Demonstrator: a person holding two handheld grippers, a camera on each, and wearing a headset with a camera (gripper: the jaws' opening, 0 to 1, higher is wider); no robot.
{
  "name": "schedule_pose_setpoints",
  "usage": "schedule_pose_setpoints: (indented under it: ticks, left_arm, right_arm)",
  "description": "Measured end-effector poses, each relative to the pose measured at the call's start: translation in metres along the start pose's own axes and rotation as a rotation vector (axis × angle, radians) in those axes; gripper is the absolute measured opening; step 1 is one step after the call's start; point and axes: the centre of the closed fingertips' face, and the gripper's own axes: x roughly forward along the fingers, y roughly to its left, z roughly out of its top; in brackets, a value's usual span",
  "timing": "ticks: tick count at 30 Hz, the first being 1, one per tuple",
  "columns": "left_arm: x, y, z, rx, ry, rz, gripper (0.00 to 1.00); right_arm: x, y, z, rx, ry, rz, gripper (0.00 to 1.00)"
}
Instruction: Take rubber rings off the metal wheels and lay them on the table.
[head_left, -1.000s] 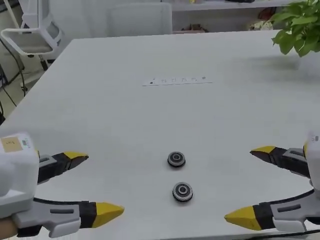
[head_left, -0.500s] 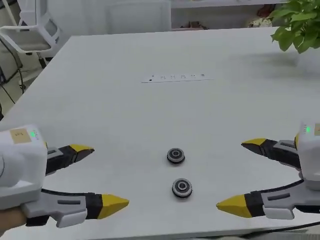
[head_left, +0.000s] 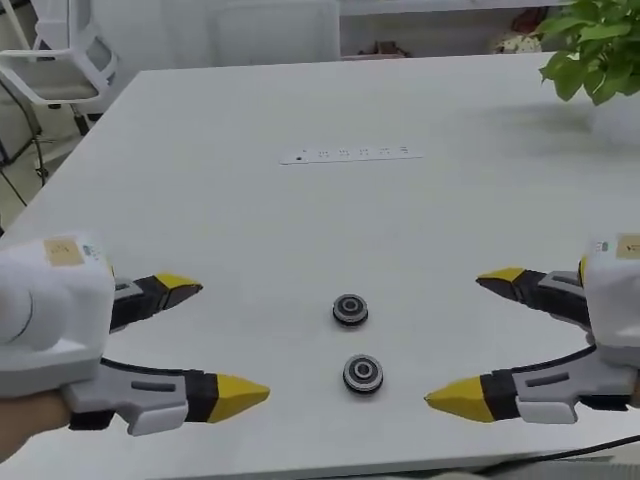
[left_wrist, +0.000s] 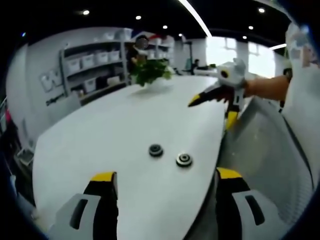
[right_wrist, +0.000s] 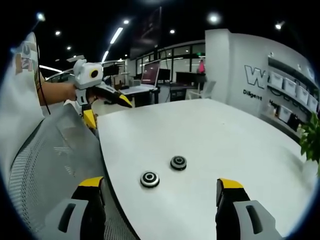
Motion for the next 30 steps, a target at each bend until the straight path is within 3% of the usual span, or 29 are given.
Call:
schedule_pose_setpoints:
  ticks: [19,30]
  left_arm:
    - [0.023,0.005,0.013,0.017,-0.001,-0.031,0.80]
    - [0.039,0.004,0.008,0.025,0.032,-0.059,0.80]
  right_arm:
    - [0.016,-0.005,0.000,-0.028,0.008,0.032,0.81]
    - [0.024,-0.010,-0.006,-0.007,0.013,0.055,0.76]
